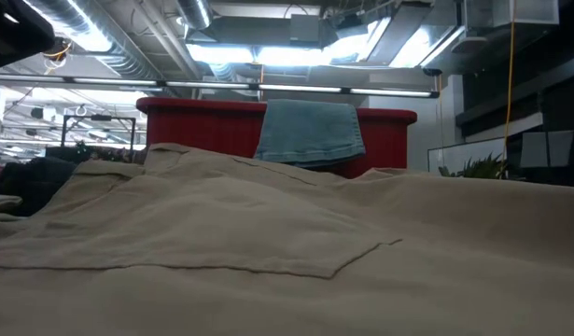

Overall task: Fold Laundry from Bin
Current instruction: Fold the brown shorts

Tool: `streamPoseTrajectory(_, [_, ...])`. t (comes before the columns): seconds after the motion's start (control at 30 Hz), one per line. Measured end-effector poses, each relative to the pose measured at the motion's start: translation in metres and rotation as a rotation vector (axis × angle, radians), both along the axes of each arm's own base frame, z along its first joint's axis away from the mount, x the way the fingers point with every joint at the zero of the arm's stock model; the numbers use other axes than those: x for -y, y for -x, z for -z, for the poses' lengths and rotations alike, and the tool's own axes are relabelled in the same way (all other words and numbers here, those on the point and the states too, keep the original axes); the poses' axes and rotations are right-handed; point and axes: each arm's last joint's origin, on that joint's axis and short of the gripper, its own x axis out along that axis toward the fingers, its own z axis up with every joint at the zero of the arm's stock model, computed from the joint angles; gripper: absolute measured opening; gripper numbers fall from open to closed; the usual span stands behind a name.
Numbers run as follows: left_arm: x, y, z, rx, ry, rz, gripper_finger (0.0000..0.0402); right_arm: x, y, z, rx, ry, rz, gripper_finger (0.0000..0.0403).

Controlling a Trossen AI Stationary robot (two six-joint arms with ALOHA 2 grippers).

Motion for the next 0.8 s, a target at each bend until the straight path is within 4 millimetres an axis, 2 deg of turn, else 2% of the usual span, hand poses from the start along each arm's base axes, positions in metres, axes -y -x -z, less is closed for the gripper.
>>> streamPoseTrajectory(0.2, [0.002, 0.012, 0.009, 0.037, -0.094, 0.038, 0.0204, 0.000, 0.000, 0.000, 0.002, 0.001, -0.002, 0.0005])
streamPoseTrajectory(0.3, [0.000, 0.013, 0.012, 0.071, -0.147, 0.020, 0.0204, -0.001, 0.000, 0.000, 0.007, -0.007, -0.002, 0.0009])
streamPoseTrajectory(0.57, [0.003, 0.017, 0.015, 0.047, -0.144, 0.082, 0.0204, -0.001, 0.000, 0.000, 0.011, -0.011, -0.003, 0.0004])
streamPoseTrajectory(0.8, [0.007, 0.014, 0.041, -0.009, -0.197, 0.092, 0.0204, -0.001, 0.000, 0.000, 0.024, -0.005, 0.001, 0.0003])
